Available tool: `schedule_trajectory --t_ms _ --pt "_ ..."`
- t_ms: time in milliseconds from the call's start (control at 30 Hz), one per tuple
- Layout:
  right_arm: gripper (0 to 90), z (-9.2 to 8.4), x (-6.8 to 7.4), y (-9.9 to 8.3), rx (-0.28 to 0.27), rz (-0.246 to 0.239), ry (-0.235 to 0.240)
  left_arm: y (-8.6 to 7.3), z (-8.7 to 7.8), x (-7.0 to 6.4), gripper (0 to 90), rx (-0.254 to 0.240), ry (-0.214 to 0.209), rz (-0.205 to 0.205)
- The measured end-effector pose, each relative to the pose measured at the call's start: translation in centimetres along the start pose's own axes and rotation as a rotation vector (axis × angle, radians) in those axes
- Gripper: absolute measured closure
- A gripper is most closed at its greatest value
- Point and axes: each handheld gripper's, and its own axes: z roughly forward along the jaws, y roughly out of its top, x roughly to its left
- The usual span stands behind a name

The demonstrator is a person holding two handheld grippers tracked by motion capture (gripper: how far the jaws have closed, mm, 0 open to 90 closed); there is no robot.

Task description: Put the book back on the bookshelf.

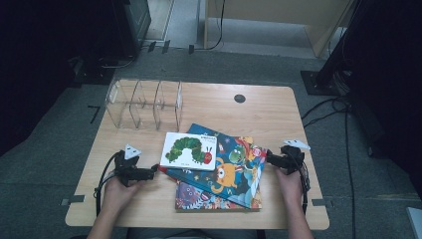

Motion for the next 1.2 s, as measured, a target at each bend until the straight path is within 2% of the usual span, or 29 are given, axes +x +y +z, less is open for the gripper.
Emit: schedule_trajectory --t_ms 100,133,167,200,267,300,333,367,400,433,500,533,567,633,667,700,733,767,800,833,900,967,1000,1033,1067,1100,1133,1167,1200 --pt "14.4 0.0 0.0 0.0 -0.001 0.002 0.000 0.0 0.0 0.0 0.0 0.000 0.000 0.000" --pt "21.1 -0.1 -0.1 0.0 -0.006 -0.013 0.015 0.0 0.0 0.0 0.0 0.000 -0.001 0.001" --pt "21.1 -0.1 -0.1 0.0 -0.006 -0.013 0.015 0.0 0.0 0.0 0.2 0.000 -0.001 0.001" --pt "30.6 -0.4 -0.2 0.3 0.014 -0.010 0.017 -0.1 -0.1 -0.1 1.3 0.002 0.003 0.020" --pt "30.7 -0.5 -0.3 0.4 0.030 -0.004 0.017 -0.2 -0.3 -0.1 3.9 -0.002 0.017 0.023" --pt "30.9 -0.6 -0.4 0.6 0.041 0.002 0.023 -0.2 -0.6 -0.1 10.7 -0.002 0.039 0.018" --pt "35.4 -1.3 -0.8 0.9 0.020 0.030 0.051 -0.2 -0.8 0.0 21.5 0.001 0.033 0.011" --pt "37.1 -1.5 -0.8 1.1 0.001 0.030 0.059 0.0 -1.1 0.5 23.0 0.015 0.009 -0.009" --pt "38.9 -2.0 -0.8 1.3 -0.025 0.029 0.064 0.1 -1.4 0.8 27.3 0.025 0.002 -0.028" --pt "38.9 -2.0 -0.8 1.3 -0.025 0.029 0.064 0.1 -1.4 0.8 36.7 0.025 0.002 -0.028" --pt "41.3 -2.8 -0.5 1.7 -0.063 0.016 0.094 0.3 -1.9 1.3 39.9 0.026 -0.041 -0.068" --pt "43.0 -3.2 0.2 1.8 -0.073 -0.012 0.113 0.3 -2.0 1.4 41.9 0.035 -0.058 -0.076" --pt "45.6 -3.3 0.6 1.8 -0.068 -0.021 0.133 0.4 -2.1 1.5 45.3 0.051 -0.066 -0.081" --pt "48.7 -3.4 1.4 1.7 -0.063 -0.028 0.185 0.7 -2.3 1.4 49.6 0.060 -0.069 -0.061" --pt "48.7 -3.4 1.4 1.7 -0.063 -0.028 0.185 0.9 -2.5 1.3 49.6 0.060 -0.060 -0.046" --pt "53.0 -3.5 1.8 1.7 -0.061 -0.031 0.213 1.1 -2.6 1.2 52.0 0.054 -0.067 -0.035" --pt "59.1 -3.8 2.8 1.6 -0.065 -0.043 0.274 1.4 -2.6 1.2 56.1 0.050 -0.086 -0.035" --pt "59.1 -3.8 2.8 1.6 -0.065 -0.043 0.274 1.6 -2.6 1.2 56.1 0.050 -0.105 -0.035" --pt "63.1 -3.9 3.2 1.6 -0.062 -0.051 0.291 1.9 -2.6 1.1 59.7 0.052 -0.113 -0.039" --pt "70.1 -4.0 4.4 1.4 -0.057 -0.074 0.331 2.1 -2.5 1.0 69.5 0.053 -0.116 -0.037" --pt "75.4 -4.2 5.4 1.2 -0.052 -0.104 0.346 2.7 -2.4 0.9 74.8 0.052 -0.148 -0.024" --pt "80.7 -4.3 6.6 1.1 -0.055 -0.149 0.363 2.8 -2.3 0.8 78.0 0.046 -0.163 -0.025" --pt "82.9 -4.5 7.2 1.0 -0.055 -0.162 0.373 3.0 -2.2 0.8 80.1 0.046 -0.182 -0.024" --pt "82.9 -4.5 7.2 1.0 -0.055 -0.162 0.373 3.3 -2.1 0.7 80.2 0.045 -0.198 -0.021" --pt "84.5 -4.6 7.7 1.0 -0.057 -0.175 0.392 3.5 -2.0 0.5 80.2 0.041 -0.206 -0.016" --pt "87.1 -4.9 8.8 0.9 -0.057 -0.182 0.435 3.9 -1.7 0.4 80.2 0.037 -0.229 -0.016" --pt "87.7 -5.0 9.4 0.8 -0.055 -0.183 0.458 3.9 -1.7 0.4 79.8 0.037 -0.229 -0.016" --pt "88.0 -5.1 9.9 0.6 -0.052 -0.183 0.484 4.0 -1.6 0.4 80.1 0.033 -0.246 -0.024" --pt "88.0 -5.1 9.9 0.6 -0.052 -0.183 0.484 4.2 -1.3 0.4 80.1 0.034 -0.267 -0.029"
